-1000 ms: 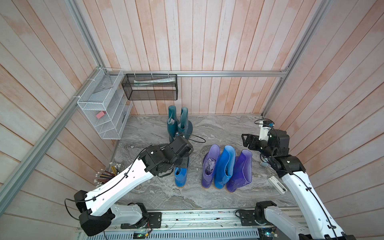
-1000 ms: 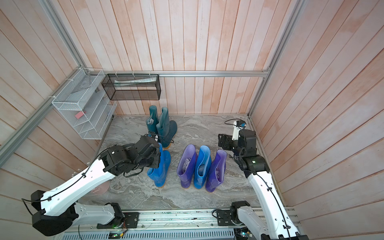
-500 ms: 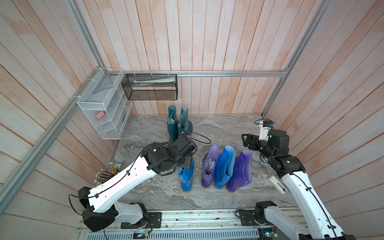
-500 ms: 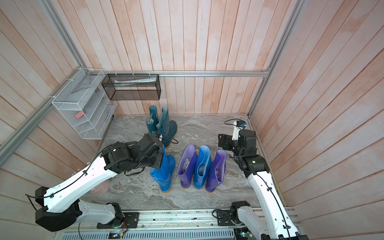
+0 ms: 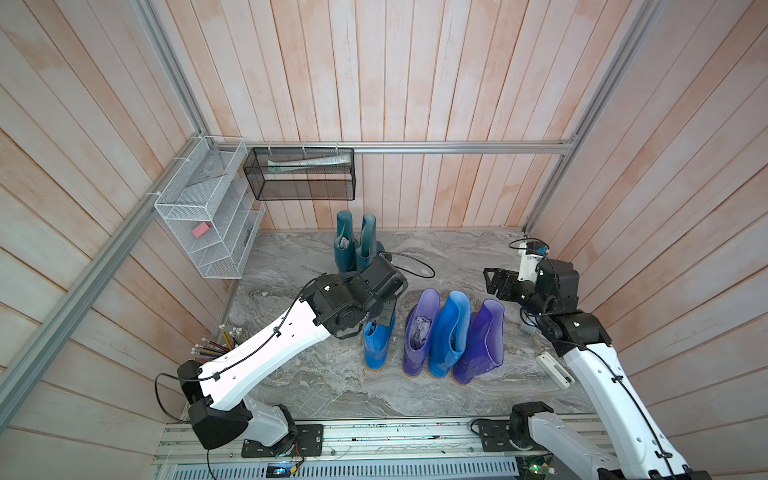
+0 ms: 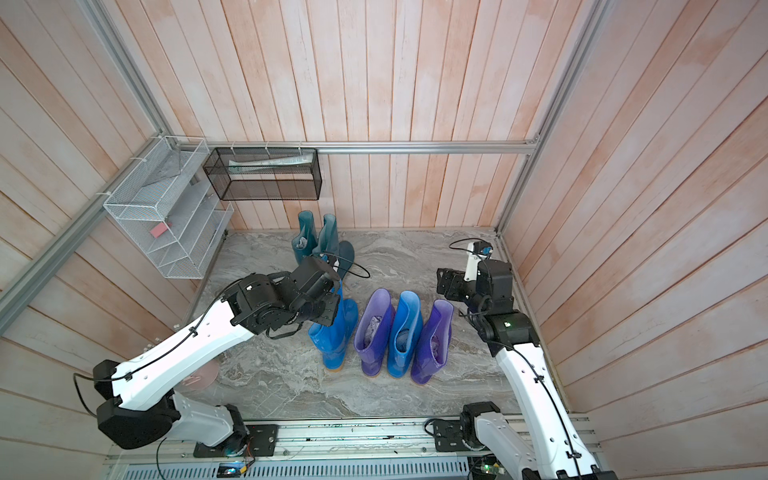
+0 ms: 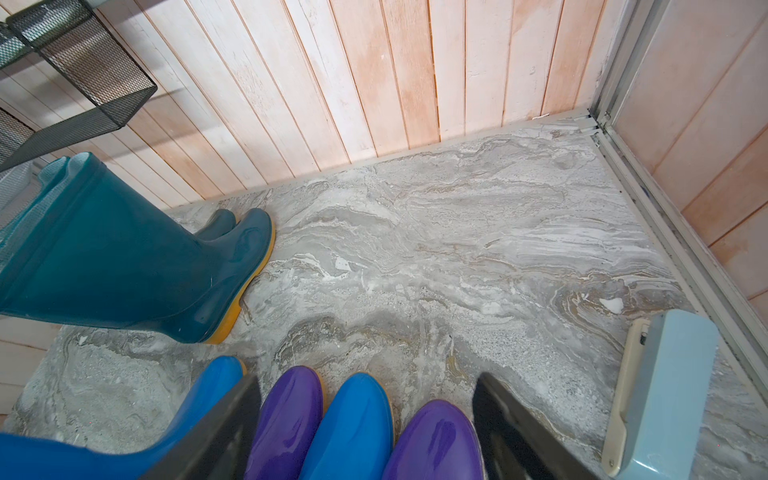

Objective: Match and arrange rain boots in pairs
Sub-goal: Pick up the rain boot at the center of the board, then place the rain boot at the center of the board.

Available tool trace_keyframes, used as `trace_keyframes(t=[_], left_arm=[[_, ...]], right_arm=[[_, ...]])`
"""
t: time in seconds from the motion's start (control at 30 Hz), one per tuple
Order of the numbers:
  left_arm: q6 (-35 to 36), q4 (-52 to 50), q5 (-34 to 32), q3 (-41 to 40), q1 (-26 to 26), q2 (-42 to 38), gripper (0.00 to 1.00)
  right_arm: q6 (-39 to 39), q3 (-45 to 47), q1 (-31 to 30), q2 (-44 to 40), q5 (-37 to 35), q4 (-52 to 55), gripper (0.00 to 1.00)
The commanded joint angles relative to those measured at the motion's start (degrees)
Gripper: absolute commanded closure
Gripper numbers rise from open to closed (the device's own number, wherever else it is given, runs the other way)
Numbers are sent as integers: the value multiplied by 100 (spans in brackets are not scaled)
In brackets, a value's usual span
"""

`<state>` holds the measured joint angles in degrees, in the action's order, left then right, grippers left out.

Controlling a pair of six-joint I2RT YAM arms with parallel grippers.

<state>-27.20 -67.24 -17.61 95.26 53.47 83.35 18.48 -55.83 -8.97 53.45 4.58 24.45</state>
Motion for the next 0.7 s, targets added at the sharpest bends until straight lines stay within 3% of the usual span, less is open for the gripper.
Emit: trace_keyframes(t=[0.0,0.67], left_arm=[[369,691,-41,297,-231,33,100],[1570,1731,1014,1129,-1296,879,100]], right_arm=[[28,14,0,-21,-45,31,18],[6,15,1,-29,-89,34,18]])
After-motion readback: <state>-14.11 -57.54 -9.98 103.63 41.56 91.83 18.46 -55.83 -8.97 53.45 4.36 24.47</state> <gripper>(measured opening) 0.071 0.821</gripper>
